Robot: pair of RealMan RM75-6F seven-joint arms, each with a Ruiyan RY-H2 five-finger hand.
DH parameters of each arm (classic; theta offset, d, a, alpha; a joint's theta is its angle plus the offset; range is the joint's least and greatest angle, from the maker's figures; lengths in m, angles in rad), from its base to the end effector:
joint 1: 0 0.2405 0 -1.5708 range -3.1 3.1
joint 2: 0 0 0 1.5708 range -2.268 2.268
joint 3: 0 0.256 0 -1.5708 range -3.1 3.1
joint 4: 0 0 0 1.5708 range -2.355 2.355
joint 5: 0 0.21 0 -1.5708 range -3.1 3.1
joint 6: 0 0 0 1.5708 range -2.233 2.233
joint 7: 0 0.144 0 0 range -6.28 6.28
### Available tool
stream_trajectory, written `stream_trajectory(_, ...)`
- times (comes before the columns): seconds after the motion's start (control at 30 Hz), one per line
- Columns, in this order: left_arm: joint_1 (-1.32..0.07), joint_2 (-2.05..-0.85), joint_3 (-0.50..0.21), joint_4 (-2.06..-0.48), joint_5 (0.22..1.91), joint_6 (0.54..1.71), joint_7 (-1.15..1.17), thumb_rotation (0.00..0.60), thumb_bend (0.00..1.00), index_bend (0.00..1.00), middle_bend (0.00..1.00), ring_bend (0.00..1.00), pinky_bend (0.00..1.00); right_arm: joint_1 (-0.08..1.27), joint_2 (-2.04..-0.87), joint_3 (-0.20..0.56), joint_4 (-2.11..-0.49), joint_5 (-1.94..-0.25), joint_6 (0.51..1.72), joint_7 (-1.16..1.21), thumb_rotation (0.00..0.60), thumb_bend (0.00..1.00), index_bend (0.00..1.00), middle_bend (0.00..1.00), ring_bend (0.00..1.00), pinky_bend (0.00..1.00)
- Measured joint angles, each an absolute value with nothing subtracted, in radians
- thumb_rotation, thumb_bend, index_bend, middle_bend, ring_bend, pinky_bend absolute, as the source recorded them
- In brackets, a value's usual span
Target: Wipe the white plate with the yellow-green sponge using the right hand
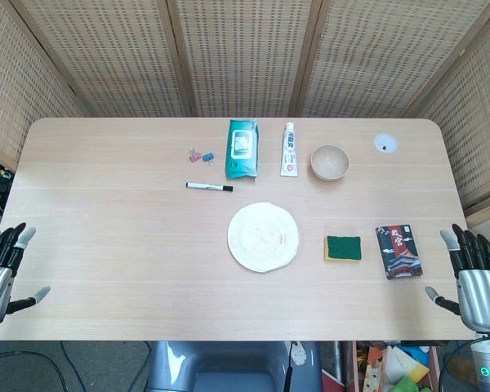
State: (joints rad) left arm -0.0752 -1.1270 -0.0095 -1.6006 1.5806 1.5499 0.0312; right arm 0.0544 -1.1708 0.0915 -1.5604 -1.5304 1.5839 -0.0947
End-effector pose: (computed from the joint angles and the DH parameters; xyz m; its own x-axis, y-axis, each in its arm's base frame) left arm -0.3031 0.1692 0.1561 0.4304 -0.0213 0.9024 0.8991 -0.0782 -0.4307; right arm -0.3094 -0.1794 0.1646 0.4762 0.1261 0.8703 -0.8775 0.0031 0.4796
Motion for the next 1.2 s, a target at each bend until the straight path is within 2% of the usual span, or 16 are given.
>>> stream_trajectory(0.37, -0.083, -1.131, -0.014, -1.599, 1.566, 1.526, 0.033, 0.600, 0.00, 0.00, 0.00, 0.00, 0.00, 0.076, -1.173, 0.085, -1.560, -1.549, 1.548, -0.051, 0.600, 0.00, 0.00, 0.00, 0.00, 0.00)
stream_trajectory(0.47, -0.091, -1.139, -0.018, -1.595, 1.562, 1.514, 0.043, 0.600, 0.00, 0.00, 0.00, 0.00, 0.00, 0.110, -1.173, 0.078, -1.551, -1.554, 1.478, -0.021, 0.600, 0.00, 0.00, 0.00, 0.00, 0.00)
stream_trajectory(0.63, -0.113, -1.173, -0.031, -1.561, 1.536, 1.475, 0.070, 0.600, 0.00, 0.00, 0.00, 0.00, 0.00, 0.233, -1.194, 0.088, -1.513, -1.550, 1.274, -0.057, 0.600, 0.00, 0.00, 0.01, 0.00, 0.04)
stream_trajectory(0.9, -0.124, -1.194, -0.049, -1.544, 1.501, 1.458, 0.085, 0.600, 0.00, 0.00, 0.00, 0.00, 0.00, 0.438, -1.316, 0.121, -1.357, -1.466, 0.984, -0.146, 0.600, 0.00, 0.08, 0.08, 0.01, 0.13)
stream_trajectory(1.2, -0.129, -1.198, -0.053, -1.539, 1.493, 1.454, 0.086, 0.600, 0.00, 0.00, 0.00, 0.00, 0.00, 0.514, -1.443, 0.128, -1.235, -1.394, 0.893, -0.209, 0.600, 0.00, 0.16, 0.15, 0.07, 0.20)
